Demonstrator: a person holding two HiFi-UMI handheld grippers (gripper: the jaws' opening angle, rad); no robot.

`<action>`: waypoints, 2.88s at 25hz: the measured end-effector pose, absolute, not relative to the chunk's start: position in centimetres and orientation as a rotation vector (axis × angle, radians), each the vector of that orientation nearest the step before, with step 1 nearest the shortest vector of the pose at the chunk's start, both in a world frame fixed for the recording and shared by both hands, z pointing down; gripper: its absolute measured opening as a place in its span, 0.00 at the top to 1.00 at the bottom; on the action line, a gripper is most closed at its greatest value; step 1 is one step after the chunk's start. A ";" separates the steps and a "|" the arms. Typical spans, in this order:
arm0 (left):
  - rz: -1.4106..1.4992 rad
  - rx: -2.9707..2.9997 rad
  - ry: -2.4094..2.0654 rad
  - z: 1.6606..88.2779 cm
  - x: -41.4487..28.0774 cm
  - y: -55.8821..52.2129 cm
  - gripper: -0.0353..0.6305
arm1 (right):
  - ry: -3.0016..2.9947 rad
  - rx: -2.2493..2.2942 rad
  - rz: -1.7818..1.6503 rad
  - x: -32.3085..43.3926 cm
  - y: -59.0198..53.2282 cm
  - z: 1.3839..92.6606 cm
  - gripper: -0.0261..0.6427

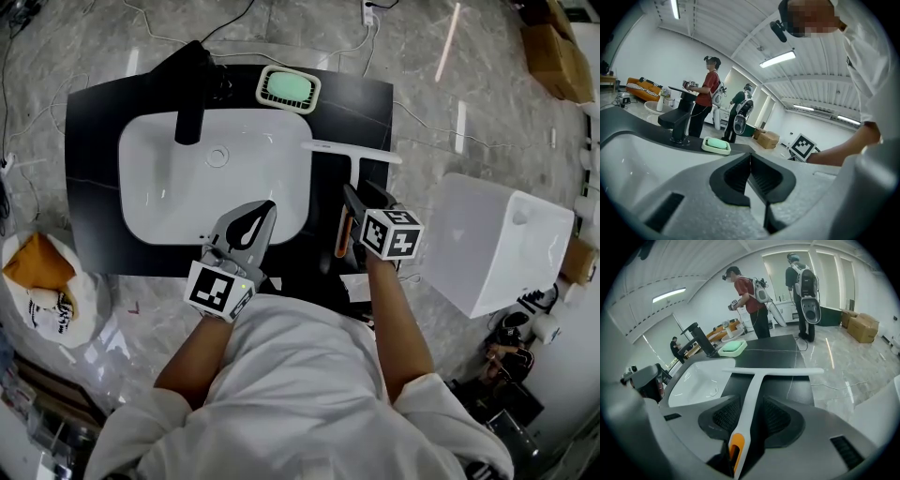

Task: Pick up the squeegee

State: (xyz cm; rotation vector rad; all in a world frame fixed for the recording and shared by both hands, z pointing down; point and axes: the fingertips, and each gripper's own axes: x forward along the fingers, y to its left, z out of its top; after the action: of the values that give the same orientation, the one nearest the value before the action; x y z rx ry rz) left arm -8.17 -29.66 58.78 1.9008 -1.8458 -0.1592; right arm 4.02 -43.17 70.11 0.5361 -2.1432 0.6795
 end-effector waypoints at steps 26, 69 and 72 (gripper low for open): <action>-0.155 1.916 -1.846 58.8 -9.7 -27.9 0.92 | -2.170 0.566 0.693 2.9 -43.5 68.4 0.84; -0.258 2.293 -2.101 29.8 -11.2 -14.8 0.92 | -3.272 0.620 -0.100 7.6 -26.9 22.5 0.84; -0.258 2.320 -2.129 28.3 -9.3 -13.9 0.92 | -3.319 0.657 -0.158 10.4 -25.7 20.9 0.84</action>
State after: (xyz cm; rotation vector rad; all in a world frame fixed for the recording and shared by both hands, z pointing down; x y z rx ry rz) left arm -9.35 -13.87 28.29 2.3198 -2.1289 -0.2576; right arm 10.38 -25.70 20.92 0.6569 -3.3192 -0.1585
